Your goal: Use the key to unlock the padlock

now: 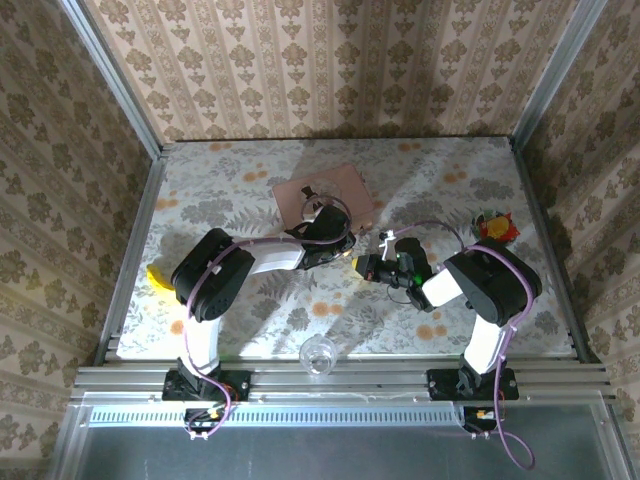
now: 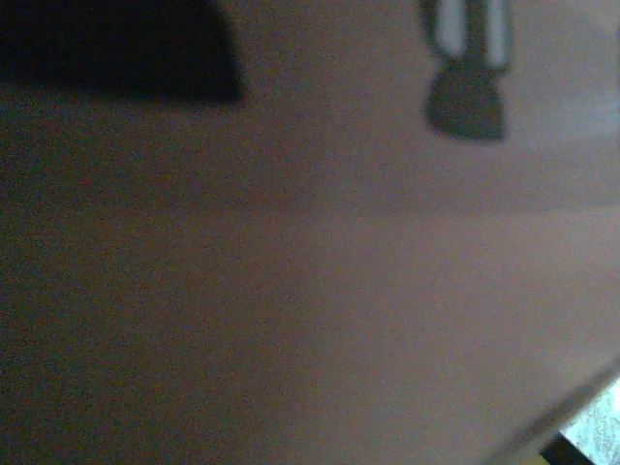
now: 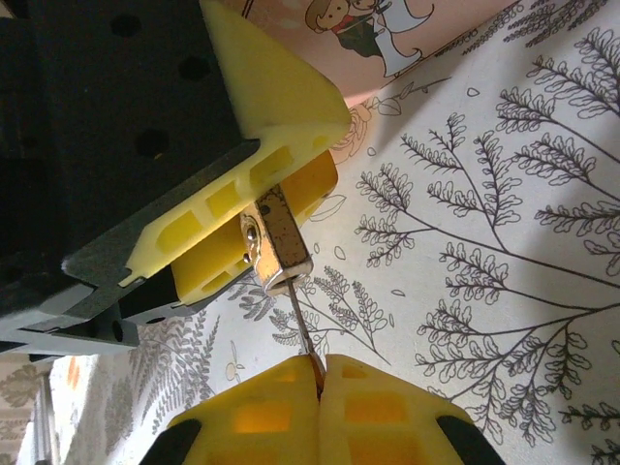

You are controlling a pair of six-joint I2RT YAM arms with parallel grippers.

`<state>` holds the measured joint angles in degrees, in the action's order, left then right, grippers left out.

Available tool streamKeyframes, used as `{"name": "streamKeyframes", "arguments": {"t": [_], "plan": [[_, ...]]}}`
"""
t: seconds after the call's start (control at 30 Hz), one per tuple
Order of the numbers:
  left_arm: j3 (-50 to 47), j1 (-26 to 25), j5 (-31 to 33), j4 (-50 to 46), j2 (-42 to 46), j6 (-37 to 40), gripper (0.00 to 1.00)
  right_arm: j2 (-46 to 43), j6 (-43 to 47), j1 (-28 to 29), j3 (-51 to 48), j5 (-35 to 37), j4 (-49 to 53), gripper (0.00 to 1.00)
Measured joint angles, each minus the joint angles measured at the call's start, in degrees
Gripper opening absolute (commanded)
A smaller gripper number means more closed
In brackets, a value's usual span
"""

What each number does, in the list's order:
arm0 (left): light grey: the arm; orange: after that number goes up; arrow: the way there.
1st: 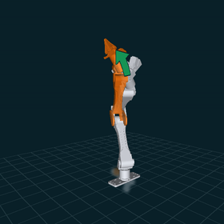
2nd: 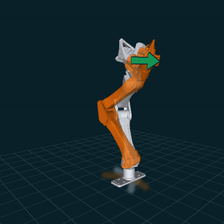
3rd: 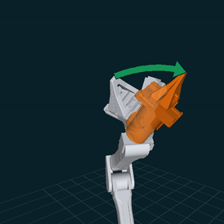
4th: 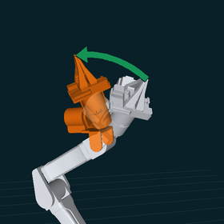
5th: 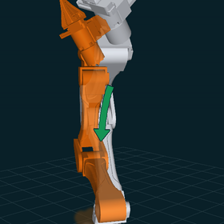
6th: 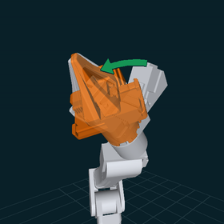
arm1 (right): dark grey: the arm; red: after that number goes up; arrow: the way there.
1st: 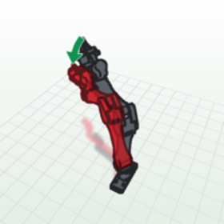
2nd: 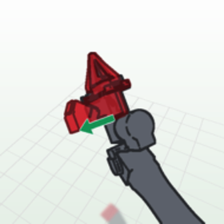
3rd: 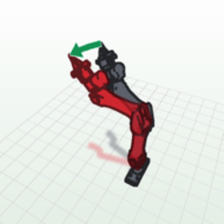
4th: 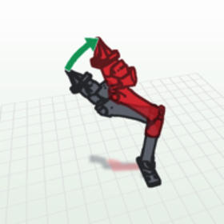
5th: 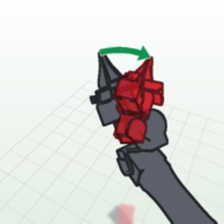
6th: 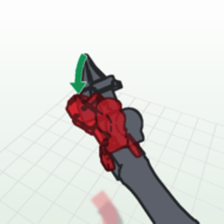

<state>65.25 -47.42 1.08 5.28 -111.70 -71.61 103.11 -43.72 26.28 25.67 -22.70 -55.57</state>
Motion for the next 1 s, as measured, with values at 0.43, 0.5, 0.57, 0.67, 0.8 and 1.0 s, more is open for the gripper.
{"name": "streamKeyframes", "arguments": {"t": [0.43,0.5,0.57,0.67,0.8,1.0], "plan": [[0.0,0.0,0.0,0.4,0.0,-1.1,0.0,-2.3,4.3,3.1,-0.3,5.9,1.8,0.0],[0.0,0.0,0.0,0.4,0.0,-1.1,0.0,-2.2,4.0,3.3,-0.5,6.1,1.3,0.0],[0.0,-0.1,0.0,0.5,0.0,-1.3,0.0,-2.0,3.8,3.3,-0.8,6.4,0.4,0.0],[-0.3,-0.2,0.2,1.2,0.0,-1.5,0.0,-2.0,3.9,3.3,-0.9,6.5,0.3,0.0],[-0.9,-0.6,0.7,2.3,0.0,-1.9,0.0,-2.7,3.9,3.3,-1.5,6.7,0.5,0.0],[-2.0,-1.7,0.9,4.9,0.0,-2.1,0.0,-4.9,4.5,3.3,-2.8,6.9,2.0,0.0]]}}
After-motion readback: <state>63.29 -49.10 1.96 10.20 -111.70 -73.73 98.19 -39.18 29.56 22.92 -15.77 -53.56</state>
